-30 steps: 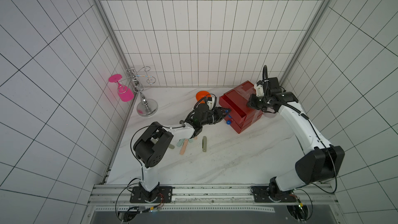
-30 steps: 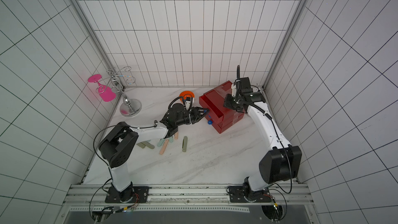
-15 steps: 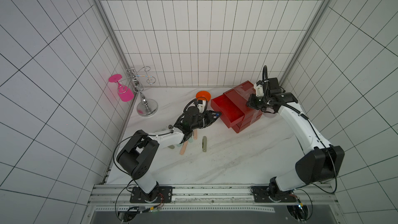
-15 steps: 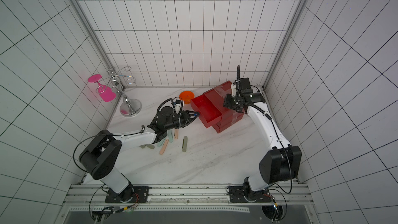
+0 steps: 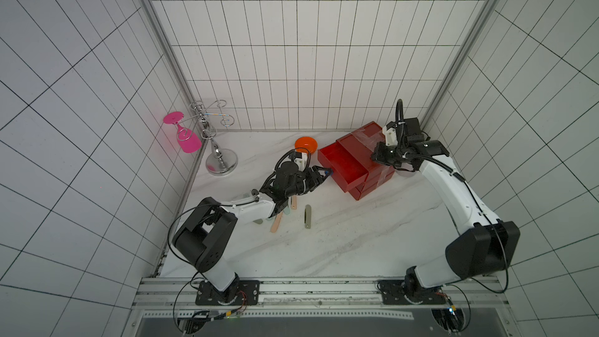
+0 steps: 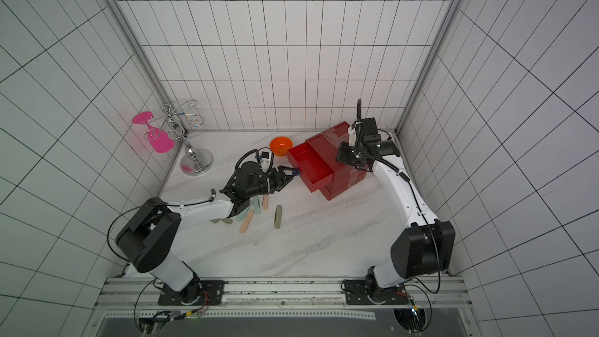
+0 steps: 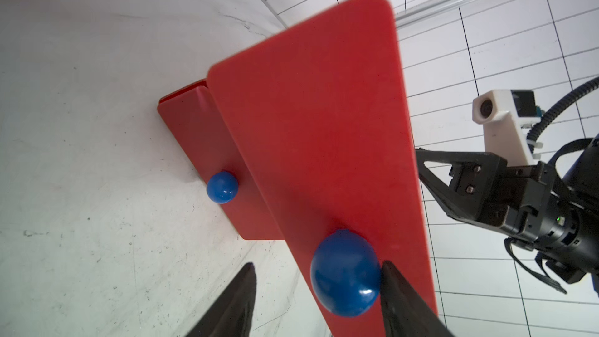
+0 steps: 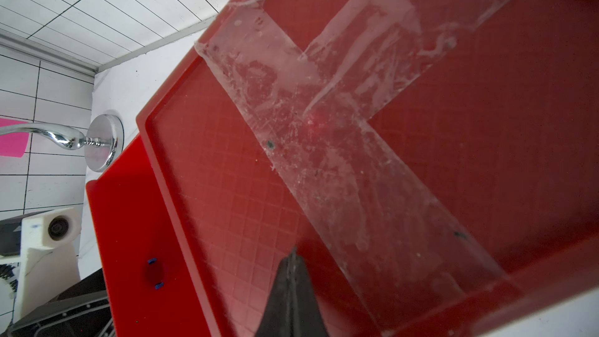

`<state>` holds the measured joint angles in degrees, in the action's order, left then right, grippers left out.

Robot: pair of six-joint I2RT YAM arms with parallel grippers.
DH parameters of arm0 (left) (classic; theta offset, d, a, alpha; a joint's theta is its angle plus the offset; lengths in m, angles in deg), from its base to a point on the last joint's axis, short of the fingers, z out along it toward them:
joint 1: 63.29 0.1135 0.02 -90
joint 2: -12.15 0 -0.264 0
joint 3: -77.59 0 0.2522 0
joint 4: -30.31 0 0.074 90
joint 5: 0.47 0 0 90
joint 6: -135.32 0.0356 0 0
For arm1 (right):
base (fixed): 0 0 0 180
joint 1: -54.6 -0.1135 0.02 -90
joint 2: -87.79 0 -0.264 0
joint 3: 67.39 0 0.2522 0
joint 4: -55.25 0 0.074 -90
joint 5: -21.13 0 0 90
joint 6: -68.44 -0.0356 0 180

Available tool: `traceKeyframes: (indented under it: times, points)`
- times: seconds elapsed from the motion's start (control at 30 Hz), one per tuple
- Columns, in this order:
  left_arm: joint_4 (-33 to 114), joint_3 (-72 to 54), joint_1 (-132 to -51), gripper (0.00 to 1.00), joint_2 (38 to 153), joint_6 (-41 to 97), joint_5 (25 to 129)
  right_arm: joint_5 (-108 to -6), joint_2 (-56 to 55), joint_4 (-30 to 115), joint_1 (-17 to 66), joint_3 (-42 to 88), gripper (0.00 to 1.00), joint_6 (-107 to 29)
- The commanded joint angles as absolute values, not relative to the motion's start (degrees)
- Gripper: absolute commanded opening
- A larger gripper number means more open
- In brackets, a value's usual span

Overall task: Place the fruit knives into the drawer by color
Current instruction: Open the drawer in the storage box, then pick up the fruit knife from the center of the board.

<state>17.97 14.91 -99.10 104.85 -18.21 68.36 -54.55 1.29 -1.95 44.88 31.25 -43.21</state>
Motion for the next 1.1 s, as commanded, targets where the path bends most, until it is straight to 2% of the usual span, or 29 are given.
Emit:
traceKeyframes:
  times: [0.0, 0.17, 0.3, 0.4, 0.57, 0.67, 0.9, 1.07]
  points:
    - [23.1, 15.3, -98.7, 0.69, 101.2, -15.8, 71.6, -54.7, 2.0, -6.3, 45.6, 28.0, 0.03, -43.3]
    - [29.3, 14.9, -98.1, 0.79, 96.4, -12.4, 73.8, -54.0, 2.3, -6.5, 45.7, 28.0, 0.05, -43.0]
    - [34.4, 13.8, -97.3, 0.83, 92.8, -9.2, 74.3, -52.8, 3.1, -6.6, 45.6, 28.1, 0.06, -42.4]
    - [37.9, 13.5, -95.9, 0.86, 90.2, -7.1, 71.9, -51.6, 3.1, -8.1, 45.6, 29.3, 0.08, -41.2]
    - [35.5, 17.7, -93.0, 0.87, 85.0, -7.0, 63.9, -52.0, 2.9, -9.9, 45.6, 29.2, 0.08, -40.7]
    - [46.0, 16.1, -92.9, 0.87, 82.3, -1.9, 64.5, -52.3, 3.3, -9.9, 45.6, 28.8, 0.08, -40.7]
    - [79.6, 7.1, -94.6, 0.82, 81.3, 11.7, 78.1, -54.0, 3.9, -11.9, 45.6, 29.6, 0.08, -40.2]
    - [90.8, 4.5, -97.7, 0.81, 83.7, 14.1, 84.9, -55.0, 4.2, -13.0, 45.6, 29.4, 0.08, -40.2]
